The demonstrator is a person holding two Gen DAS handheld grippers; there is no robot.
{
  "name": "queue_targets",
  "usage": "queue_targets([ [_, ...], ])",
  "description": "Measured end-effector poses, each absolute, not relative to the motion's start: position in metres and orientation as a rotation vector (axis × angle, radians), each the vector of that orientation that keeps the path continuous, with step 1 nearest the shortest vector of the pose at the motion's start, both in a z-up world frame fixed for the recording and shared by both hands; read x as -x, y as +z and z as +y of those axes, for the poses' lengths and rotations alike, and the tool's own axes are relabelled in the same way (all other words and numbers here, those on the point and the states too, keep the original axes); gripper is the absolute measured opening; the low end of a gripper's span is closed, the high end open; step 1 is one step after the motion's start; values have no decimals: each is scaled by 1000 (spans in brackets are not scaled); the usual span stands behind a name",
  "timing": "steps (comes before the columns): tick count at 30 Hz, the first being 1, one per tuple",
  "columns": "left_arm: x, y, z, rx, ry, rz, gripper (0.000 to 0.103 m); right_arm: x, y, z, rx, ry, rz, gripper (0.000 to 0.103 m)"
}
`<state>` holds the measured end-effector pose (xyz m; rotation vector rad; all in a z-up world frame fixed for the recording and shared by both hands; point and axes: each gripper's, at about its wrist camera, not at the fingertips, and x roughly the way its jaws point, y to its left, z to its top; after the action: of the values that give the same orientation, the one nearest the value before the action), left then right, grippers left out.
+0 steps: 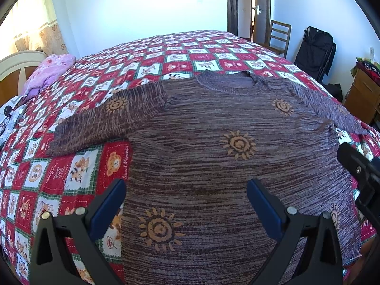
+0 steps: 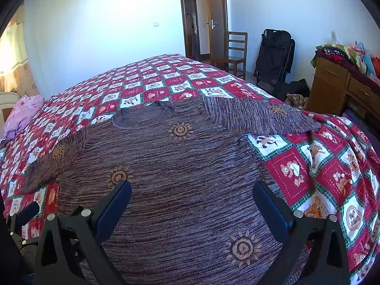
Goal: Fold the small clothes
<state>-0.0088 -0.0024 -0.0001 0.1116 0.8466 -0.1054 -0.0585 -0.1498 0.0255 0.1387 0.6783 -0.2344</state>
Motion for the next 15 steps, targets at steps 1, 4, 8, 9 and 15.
queue_targets([
  [1, 9, 0, -2, -111, -105, 846, 103, 58, 26, -150, -138, -235, 679, 102],
  [4, 8, -1, -3, -114, -105, 844, 103, 58, 25, -150, -138, -235, 680, 102],
  [8, 8, -2, -4, -116, -106, 848, 103, 59, 24, -151, -139, -232, 684, 102],
  [9, 8, -2, -4, -116, -106, 850, 103, 58, 24, -151, -138, -232, 683, 102],
  [15, 8, -2, -5, -119, -105, 849, 103, 58, 23, -151, -140, -233, 686, 102],
])
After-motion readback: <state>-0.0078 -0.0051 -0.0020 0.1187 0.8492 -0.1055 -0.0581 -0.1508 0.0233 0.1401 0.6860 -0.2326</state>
